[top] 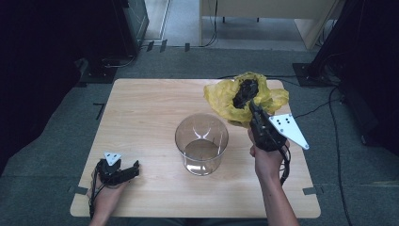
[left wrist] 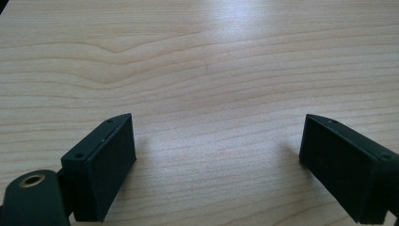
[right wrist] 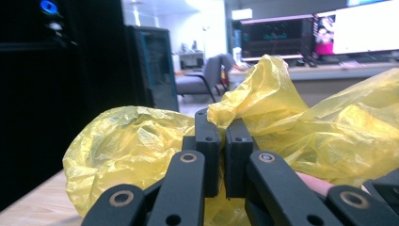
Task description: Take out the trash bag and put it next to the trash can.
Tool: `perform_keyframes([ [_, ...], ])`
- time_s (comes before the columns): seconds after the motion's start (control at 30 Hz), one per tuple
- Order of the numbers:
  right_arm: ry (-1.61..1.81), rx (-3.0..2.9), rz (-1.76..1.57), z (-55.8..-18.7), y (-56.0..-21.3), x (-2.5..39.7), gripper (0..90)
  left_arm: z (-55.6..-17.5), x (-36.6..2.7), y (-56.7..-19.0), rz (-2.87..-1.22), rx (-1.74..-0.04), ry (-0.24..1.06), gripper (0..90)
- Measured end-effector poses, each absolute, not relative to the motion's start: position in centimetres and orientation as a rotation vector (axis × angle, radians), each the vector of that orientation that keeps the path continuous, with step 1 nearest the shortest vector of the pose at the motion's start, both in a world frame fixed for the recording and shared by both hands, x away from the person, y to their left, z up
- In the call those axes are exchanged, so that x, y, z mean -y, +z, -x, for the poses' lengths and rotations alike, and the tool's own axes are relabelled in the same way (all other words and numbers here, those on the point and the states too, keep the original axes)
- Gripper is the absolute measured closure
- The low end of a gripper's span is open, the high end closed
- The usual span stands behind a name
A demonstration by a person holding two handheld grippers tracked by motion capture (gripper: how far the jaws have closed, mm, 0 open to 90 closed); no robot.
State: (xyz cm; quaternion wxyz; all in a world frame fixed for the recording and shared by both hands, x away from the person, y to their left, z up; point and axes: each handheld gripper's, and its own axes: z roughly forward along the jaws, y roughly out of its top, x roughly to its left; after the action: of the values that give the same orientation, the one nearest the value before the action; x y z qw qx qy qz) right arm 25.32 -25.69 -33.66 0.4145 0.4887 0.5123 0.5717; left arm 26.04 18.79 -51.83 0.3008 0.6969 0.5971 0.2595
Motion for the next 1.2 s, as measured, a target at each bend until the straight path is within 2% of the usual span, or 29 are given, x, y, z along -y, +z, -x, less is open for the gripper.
perform_keyframes([
  [0.37, 1.373, -1.359, -1.295, -29.0, -39.9, 24.6, 87.7, -26.1, -18.8, -51.8, -1.851, -1.580, 0.687, 10.3],
  [0.6, 1.564, -1.429, -1.266, -30.7, -43.1, 23.5, 87.3, -26.1, -18.8, -51.8, -1.852, -1.578, 0.686, 10.3],
  [0.83, 1.523, -1.520, -1.354, -30.8, -46.3, 24.2, 84.9, -26.1, -18.7, -51.8, -1.853, -1.576, 0.685, 10.3],
  [0.93, 1.527, -1.541, -1.352, -30.5, -46.6, 24.8, 78.7, -26.1, -18.8, -51.8, -1.854, -1.575, 0.685, 10.3],
  [1.07, 1.542, -1.574, -1.366, -30.1, -46.5, 25.7, 65.1, -26.1, -18.7, -51.8, -1.855, -1.575, 0.685, 10.3],
  [1.2, 1.499, -1.592, -1.361, -29.7, -46.2, 26.3, 39.3, -26.1, -18.7, -51.8, -1.855, -1.574, 0.685, 10.3],
])
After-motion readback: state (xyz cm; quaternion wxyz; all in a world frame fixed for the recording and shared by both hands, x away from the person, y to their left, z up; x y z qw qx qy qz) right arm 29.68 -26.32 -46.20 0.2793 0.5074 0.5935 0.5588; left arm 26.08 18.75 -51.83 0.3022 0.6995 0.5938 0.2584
